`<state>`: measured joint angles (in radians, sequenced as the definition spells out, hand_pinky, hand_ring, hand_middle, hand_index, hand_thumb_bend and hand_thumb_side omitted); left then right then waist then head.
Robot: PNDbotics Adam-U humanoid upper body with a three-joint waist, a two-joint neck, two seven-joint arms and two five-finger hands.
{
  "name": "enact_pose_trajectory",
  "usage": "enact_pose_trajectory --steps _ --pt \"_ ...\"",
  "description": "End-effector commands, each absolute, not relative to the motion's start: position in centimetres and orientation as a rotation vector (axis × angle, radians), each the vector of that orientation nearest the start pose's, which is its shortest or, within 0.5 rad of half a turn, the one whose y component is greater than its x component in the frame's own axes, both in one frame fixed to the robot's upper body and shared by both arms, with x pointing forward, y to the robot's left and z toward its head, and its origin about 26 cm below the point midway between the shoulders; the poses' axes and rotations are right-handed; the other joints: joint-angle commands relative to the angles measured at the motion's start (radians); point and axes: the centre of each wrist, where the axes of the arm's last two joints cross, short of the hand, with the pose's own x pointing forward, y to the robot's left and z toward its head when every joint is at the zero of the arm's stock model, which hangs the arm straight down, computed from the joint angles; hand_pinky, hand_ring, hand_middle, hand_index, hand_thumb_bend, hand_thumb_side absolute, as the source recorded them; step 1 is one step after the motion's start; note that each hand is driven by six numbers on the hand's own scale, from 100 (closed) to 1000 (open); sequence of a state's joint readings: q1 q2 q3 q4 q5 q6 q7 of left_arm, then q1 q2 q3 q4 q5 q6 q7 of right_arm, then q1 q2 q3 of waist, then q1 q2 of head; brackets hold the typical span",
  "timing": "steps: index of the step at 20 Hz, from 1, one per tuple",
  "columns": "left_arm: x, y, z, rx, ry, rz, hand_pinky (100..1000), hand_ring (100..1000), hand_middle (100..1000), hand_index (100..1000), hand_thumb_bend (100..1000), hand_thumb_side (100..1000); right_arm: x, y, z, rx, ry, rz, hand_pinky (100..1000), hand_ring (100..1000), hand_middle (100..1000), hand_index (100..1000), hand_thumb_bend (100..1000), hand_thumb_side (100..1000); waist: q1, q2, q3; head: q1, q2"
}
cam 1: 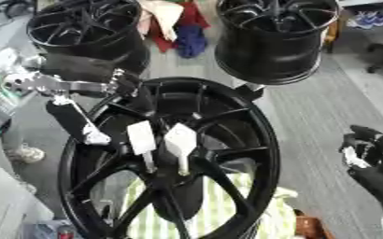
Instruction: Pull the pin out of the wheel hub.
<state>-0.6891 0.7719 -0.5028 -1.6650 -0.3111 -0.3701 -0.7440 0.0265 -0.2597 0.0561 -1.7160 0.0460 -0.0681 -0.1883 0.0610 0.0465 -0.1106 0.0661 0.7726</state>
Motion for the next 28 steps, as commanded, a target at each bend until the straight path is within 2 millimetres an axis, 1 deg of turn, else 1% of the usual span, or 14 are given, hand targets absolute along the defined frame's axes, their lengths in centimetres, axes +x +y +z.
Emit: enact_pose_trajectory --steps 1,9,10,13,17,19,20,21,22,23,24,25,26,28 --pt "36.7 23.7 22.3 -0.226 1.64 2.983 658 717 783 854 310 291 27.1 -28.8 3.8 -0.316 -1.787 0.154 684 585 650 787 100 278 -0.001 -0.007 -0.001 0.004 -0.003" --pt "37.0 23.3 20.4 -0.195 1.557 3.017 598 669 747 835 300 296 27.2 -28.7 3.8 -0.315 -1.788 0.156 684 584 649 786 100 278 0.0 -0.006 -0.003 0.006 -0.003" --pt "37.0 23.3 20.2 -0.187 1.551 3.019 578 648 734 829 295 297 27.2 -28.7 3.8 -0.315 -1.788 0.156 684 584 649 786 100 278 -0.001 -0.006 -0.003 0.007 -0.003" --pt "36.9 23.0 19.5 -0.163 1.527 3.026 555 623 717 826 290 294 27.2 -28.7 3.8 -0.314 -1.789 0.156 684 584 649 786 100 278 -0.001 -0.006 -0.004 0.007 -0.003" --pt "36.9 22.8 18.6 -0.136 1.496 3.034 513 581 681 810 255 272 27.2 -28.7 3.8 -0.314 -1.789 0.156 684 584 649 786 100 278 0.0 -0.006 -0.004 0.007 -0.003" --pt "36.8 22.7 18.3 -0.124 1.482 3.034 482 549 635 794 213 250 27.2 -28.7 3.8 -0.313 -1.79 0.157 684 584 649 786 100 278 -0.001 -0.007 -0.004 0.008 -0.003" --pt "36.9 22.6 18.1 -0.117 1.477 3.032 448 517 603 783 179 230 27.2 -28.7 3.8 -0.313 -1.79 0.157 684 584 649 786 100 278 -0.001 -0.007 -0.004 0.008 -0.003" --pt "36.9 22.6 18.0 -0.112 1.474 3.03 433 504 590 776 157 219 27.2 -28.7 3.8 -0.313 -1.789 0.156 684 584 649 786 100 278 -0.001 -0.007 -0.004 0.009 -0.003" --pt "36.9 22.6 17.9 -0.107 1.473 3.029 395 469 556 756 100 192 27.2 -28.7 3.8 -0.314 -1.789 0.156 684 584 649 786 100 278 -0.001 -0.007 -0.004 0.009 -0.003" --pt "36.9 22.6 17.8 -0.102 1.473 3.029 374 451 541 745 100 180 27.2 -28.7 3.8 -0.314 -1.79 0.156 684 584 649 786 100 278 -0.001 -0.007 -0.004 0.009 -0.003" --pt "36.9 22.6 17.8 -0.098 1.475 3.029 330 409 510 718 100 172 27.2 -28.7 3.8 -0.314 -1.789 0.156 684 584 649 786 100 280 -0.001 -0.007 -0.004 0.01 -0.003" --pt "36.9 22.6 17.8 -0.095 1.481 3.028 313 395 498 709 100 154 27.2 -28.7 3.8 -0.314 -1.789 0.156 684 584 649 786 100 279 -0.001 -0.007 -0.004 0.01 -0.003" --pt "36.9 22.6 17.9 -0.092 1.49 3.026 275 361 470 687 100 152 27.2 -28.7 3.8 -0.314 -1.789 0.156 684 584 649 786 100 279 -0.001 -0.007 -0.004 0.01 -0.003" --pt "36.8 22.8 18.6 -0.097 1.52 3.013 254 341 456 675 100 168 27.2 -28.7 3.8 -0.315 -1.788 0.155 684 584 649 786 100 279 -0.001 -0.008 -0.003 0.009 -0.003"
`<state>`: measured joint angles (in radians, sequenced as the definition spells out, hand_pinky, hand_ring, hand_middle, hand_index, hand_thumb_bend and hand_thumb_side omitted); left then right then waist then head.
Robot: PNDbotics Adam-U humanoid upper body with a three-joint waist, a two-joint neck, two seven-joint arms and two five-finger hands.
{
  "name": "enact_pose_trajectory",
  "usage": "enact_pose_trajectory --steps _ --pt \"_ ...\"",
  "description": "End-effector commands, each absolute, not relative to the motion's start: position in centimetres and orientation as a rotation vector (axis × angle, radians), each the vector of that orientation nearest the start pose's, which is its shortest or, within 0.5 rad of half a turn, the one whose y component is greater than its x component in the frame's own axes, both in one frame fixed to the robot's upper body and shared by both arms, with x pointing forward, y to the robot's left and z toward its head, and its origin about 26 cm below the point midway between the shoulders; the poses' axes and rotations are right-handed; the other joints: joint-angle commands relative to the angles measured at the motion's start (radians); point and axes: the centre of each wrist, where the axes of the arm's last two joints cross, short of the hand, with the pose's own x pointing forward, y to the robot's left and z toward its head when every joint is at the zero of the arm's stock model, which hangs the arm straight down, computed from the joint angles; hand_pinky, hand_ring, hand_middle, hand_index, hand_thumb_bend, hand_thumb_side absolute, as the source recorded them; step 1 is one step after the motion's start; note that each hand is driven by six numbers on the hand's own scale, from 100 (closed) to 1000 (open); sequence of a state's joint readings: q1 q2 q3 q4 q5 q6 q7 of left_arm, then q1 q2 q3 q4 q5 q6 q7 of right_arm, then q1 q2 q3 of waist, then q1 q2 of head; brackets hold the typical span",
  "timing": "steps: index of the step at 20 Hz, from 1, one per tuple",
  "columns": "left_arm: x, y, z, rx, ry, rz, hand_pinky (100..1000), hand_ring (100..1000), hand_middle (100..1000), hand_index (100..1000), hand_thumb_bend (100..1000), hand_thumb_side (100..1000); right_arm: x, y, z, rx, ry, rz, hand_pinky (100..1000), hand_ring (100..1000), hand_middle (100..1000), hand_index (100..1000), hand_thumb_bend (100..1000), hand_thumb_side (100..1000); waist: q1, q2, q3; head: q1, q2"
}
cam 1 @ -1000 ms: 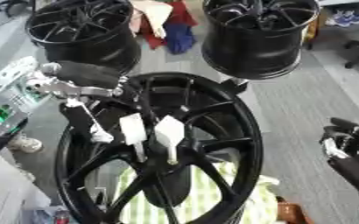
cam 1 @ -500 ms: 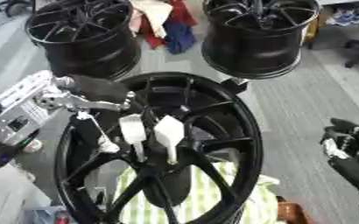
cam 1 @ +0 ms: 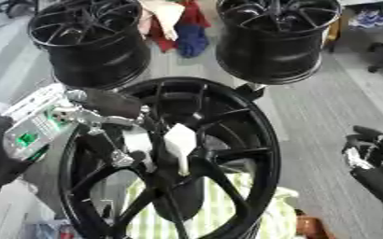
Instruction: Pull the pin out of the wheel hub.
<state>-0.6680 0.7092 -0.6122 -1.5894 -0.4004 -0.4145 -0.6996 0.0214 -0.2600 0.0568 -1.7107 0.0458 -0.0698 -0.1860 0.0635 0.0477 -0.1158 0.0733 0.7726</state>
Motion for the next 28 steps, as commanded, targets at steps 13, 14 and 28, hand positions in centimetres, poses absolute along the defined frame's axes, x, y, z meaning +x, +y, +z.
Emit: enact_pose_trajectory --steps 13,14,28 --pt "34.0 28.7 29.7 -0.359 1.921 2.887 219 319 443 674 100 179 26.9 -29.2 3.5 -0.339 -1.776 0.143 684 584 649 786 100 281 0.003 -0.017 0.026 -0.014 -0.003" --pt "33.6 29.9 30.2 -0.401 1.952 2.903 218 318 443 675 100 175 26.9 -29.3 3.5 -0.344 -1.775 0.14 684 584 649 786 100 281 0.004 -0.018 0.031 -0.019 -0.003" --pt "31.3 48.7 19.9 -1.486 2.634 3.045 564 584 656 808 100 106 26.7 -29.5 3.5 -0.365 -1.772 0.104 684 584 648 786 100 278 -0.019 -0.008 0.07 -0.05 -0.003"
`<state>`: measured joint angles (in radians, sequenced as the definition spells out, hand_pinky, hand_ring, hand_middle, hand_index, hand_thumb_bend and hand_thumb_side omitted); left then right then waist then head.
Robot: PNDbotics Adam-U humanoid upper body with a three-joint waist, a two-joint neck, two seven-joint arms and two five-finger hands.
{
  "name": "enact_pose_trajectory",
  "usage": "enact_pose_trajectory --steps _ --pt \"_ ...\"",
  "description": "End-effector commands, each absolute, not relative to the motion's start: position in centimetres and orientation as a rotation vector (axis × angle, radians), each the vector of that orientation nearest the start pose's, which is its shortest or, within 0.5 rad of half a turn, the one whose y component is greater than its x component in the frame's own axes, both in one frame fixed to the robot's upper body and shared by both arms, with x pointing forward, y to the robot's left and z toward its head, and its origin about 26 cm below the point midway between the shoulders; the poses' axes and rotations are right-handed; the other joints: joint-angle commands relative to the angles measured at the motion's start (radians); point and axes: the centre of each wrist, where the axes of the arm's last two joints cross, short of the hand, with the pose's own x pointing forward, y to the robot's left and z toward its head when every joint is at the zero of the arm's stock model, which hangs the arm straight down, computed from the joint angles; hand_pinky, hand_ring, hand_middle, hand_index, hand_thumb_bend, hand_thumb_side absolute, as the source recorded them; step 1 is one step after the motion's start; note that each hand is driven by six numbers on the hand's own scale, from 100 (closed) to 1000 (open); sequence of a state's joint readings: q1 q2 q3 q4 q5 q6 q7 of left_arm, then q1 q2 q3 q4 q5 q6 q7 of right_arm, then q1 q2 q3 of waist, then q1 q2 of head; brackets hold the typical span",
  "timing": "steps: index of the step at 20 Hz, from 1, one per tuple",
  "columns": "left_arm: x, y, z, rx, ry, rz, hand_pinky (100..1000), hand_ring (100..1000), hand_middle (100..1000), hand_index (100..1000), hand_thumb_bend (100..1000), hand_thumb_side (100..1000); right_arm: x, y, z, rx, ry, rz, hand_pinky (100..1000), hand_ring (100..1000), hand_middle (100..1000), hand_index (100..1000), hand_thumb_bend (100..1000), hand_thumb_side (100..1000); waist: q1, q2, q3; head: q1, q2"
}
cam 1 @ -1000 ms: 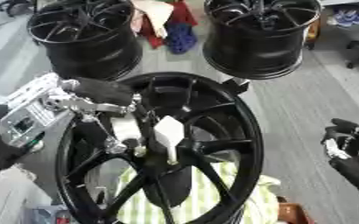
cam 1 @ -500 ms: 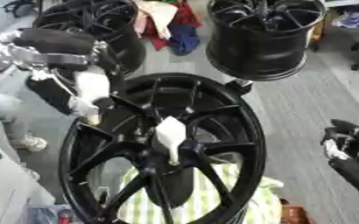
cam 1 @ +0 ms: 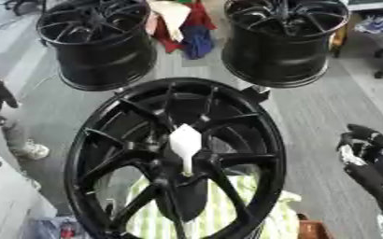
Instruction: Pull the pin out of the wheel hub.
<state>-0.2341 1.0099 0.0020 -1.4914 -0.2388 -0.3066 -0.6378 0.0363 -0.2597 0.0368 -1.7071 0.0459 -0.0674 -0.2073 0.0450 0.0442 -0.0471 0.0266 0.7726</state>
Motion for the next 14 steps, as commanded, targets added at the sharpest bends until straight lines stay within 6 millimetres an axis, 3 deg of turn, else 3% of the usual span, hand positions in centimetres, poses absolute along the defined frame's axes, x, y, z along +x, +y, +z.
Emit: enact_pose_trajectory --steps 1,2,3,4,5,7,12,14 --pt "31.1 50.0 18.9 0.739 -1.205 -1.347 619 655 726 837 190 165 26.7 -29.5 3.5 -0.365 -1.772 0.102 684 584 648 786 100 278 -0.002 -0.004 0.001 -0.003 -0.003" --pt "30.9 51.1 17.8 0.782 -1.192 -1.288 637 679 747 847 262 214 26.7 -29.4 3.5 -0.364 -1.773 0.1 685 584 648 786 100 278 -0.004 -0.004 -0.001 -0.003 -0.003" --pt "30.6 52.2 16.7 0.812 -1.177 -1.236 711 758 819 889 463 399 26.7 -29.4 3.5 -0.364 -1.773 0.098 685 584 648 786 100 278 -0.005 -0.003 -0.001 -0.004 -0.003" --pt "30.4 52.9 15.7 0.831 -1.166 -1.199 718 767 829 894 481 419 26.7 -29.4 3.5 -0.364 -1.773 0.096 685 584 648 786 100 278 -0.006 -0.002 -0.002 -0.005 -0.003" --pt "30.1 53.6 14.9 0.846 -1.157 -1.168 789 829 893 928 580 533 26.7 -29.4 3.5 -0.364 -1.773 0.095 685 584 648 786 100 278 -0.007 -0.001 -0.002 -0.005 -0.003" --pt "29.5 54.7 13.4 0.871 -1.15 -1.107 819 869 944 958 655 621 26.8 -29.4 3.6 -0.361 -1.776 0.095 685 584 648 786 100 278 -0.007 0.0 -0.002 -0.005 -0.003" --pt "28.6 56.1 10.8 0.908 -1.206 -0.968 799 868 960 972 674 708 26.8 -29.3 3.6 -0.359 -1.777 0.093 685 584 648 786 100 279 -0.009 0.0 -0.004 -0.009 -0.003" --pt "28.6 56.0 10.4 0.921 -1.247 -0.926 765 841 927 950 595 667 26.8 -29.3 3.6 -0.359 -1.777 0.092 685 584 648 786 100 278 -0.011 0.0 -0.004 -0.009 -0.003"
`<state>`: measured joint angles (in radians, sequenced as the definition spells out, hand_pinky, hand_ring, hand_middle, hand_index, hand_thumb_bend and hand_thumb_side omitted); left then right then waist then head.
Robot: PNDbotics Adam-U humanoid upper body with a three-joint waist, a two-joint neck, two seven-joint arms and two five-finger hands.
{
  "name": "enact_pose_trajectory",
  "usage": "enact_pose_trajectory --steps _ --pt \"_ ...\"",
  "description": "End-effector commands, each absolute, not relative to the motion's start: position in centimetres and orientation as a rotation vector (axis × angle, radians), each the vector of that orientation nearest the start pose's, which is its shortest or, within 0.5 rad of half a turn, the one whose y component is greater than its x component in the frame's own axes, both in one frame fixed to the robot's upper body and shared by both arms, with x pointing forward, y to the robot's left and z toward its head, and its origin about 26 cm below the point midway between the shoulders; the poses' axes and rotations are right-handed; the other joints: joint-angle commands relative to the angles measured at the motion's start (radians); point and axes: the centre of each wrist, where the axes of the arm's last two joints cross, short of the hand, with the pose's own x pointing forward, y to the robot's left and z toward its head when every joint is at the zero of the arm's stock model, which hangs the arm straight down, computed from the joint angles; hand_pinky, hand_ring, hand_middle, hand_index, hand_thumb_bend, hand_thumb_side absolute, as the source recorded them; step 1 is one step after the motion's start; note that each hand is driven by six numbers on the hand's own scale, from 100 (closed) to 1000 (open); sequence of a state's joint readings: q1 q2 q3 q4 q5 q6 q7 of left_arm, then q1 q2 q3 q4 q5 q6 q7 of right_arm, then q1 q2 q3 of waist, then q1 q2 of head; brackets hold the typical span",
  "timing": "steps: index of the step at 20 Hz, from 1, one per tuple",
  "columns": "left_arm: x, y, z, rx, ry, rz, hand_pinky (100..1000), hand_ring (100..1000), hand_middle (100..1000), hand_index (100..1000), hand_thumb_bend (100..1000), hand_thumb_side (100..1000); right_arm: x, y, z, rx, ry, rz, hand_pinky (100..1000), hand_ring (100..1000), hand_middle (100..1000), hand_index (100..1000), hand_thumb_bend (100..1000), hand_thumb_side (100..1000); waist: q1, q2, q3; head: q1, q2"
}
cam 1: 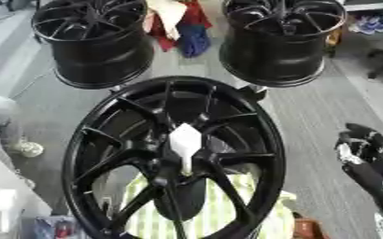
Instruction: Pull the pin out of the wheel hub.
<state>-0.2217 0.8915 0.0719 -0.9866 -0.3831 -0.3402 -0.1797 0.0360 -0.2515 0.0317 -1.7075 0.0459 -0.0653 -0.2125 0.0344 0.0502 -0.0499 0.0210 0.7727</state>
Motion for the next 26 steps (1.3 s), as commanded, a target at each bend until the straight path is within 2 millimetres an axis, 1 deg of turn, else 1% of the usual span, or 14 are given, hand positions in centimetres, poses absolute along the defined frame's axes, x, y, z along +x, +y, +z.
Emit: enact_pose_trajectory --steps 1,2,3,5,6,7,9,11,14,15,18,22,26 --pt "28.6 55.9 10.3 0.924 -1.272 -0.904 741 823 902 937 538 622 26.8 -29.3 3.6 -0.359 -1.777 0.092 685 584 648 786 100 278 -0.001 -0.006 -0.001 -0.003 -0.003" --pt "28.8 55.6 10.2 0.921 -1.304 -0.879 730 816 890 929 517 607 26.8 -29.3 3.6 -0.359 -1.778 0.091 685 584 648 786 100 278 -0.001 -0.006 0.0 -0.004 -0.003" --pt "28.9 55.2 10.1 0.907 -1.339 -0.858 707 802 873 913 461 580 26.8 -29.3 3.6 -0.36 -1.778 0.09 685 584 648 786 100 279 -0.002 -0.006 0.0 -0.004 -0.003" --pt "29.2 54.3 10.2 0.855 -1.418 -0.81 651 767 839 893 389 542 26.8 -29.3 3.6 -0.36 -1.777 0.088 685 584 648 786 100 279 -0.003 -0.006 0.002 -0.004 -0.003" --pt "29.2 53.8 10.2 0.828 -1.467 -0.77 646 764 835 890 384 539 26.8 -29.3 3.6 -0.359 -1.777 0.086 685 584 647 786 100 278 -0.003 -0.006 0.004 -0.006 -0.003" --pt "29.3 53.2 10.3 0.8 -1.517 -0.728 608 740 811 873 351 522 26.8 -29.3 3.5 -0.359 -1.776 0.085 685 583 647 786 100 278 -0.004 -0.006 0.005 -0.008 -0.003" --pt "29.4 51.5 10.5 0.728 -1.639 -0.624 569 708 778 853 295 489 26.8 -29.3 3.6 -0.362 -1.777 0.081 685 583 647 786 100 277 -0.006 -0.005 0.008 -0.012 -0.003" --pt "29.4 49.4 10.7 0.635 -1.738 -0.527 548 691 759 842 260 455 26.8 -29.3 3.6 -0.363 -1.777 0.077 685 583 647 786 100 278 -0.007 -0.004 0.013 -0.015 -0.003" --pt "28.7 45.9 11.0 0.493 -1.861 -0.375 528 671 740 826 240 424 26.8 -29.3 3.6 -0.361 -1.779 0.072 685 583 647 786 100 278 -0.01 -0.003 0.02 -0.02 -0.003" --pt "28.4 45.0 11.2 0.463 -1.882 -0.34 523 664 735 822 232 416 26.8 -29.2 3.6 -0.361 -1.779 0.07 685 583 647 786 100 278 -0.011 -0.003 0.021 -0.021 -0.003" --pt "27.3 42.1 10.9 0.385 -1.932 -0.225 523 662 732 820 230 411 26.8 -29.3 3.6 -0.366 -1.783 0.061 685 583 647 786 100 277 -0.015 0.0 0.028 -0.027 -0.003" --pt "26.6 39.5 10.5 0.34 -1.955 -0.102 522 658 726 817 224 403 26.8 -29.3 3.7 -0.37 -1.784 0.054 685 584 647 786 100 277 -0.019 0.001 0.039 -0.029 -0.003" --pt "26.8 37.7 9.7 0.296 -1.933 -0.024 521 656 723 815 220 402 26.8 -29.3 3.6 -0.367 -1.782 0.051 685 584 647 786 100 277 -0.023 -0.001 0.045 -0.03 -0.003"
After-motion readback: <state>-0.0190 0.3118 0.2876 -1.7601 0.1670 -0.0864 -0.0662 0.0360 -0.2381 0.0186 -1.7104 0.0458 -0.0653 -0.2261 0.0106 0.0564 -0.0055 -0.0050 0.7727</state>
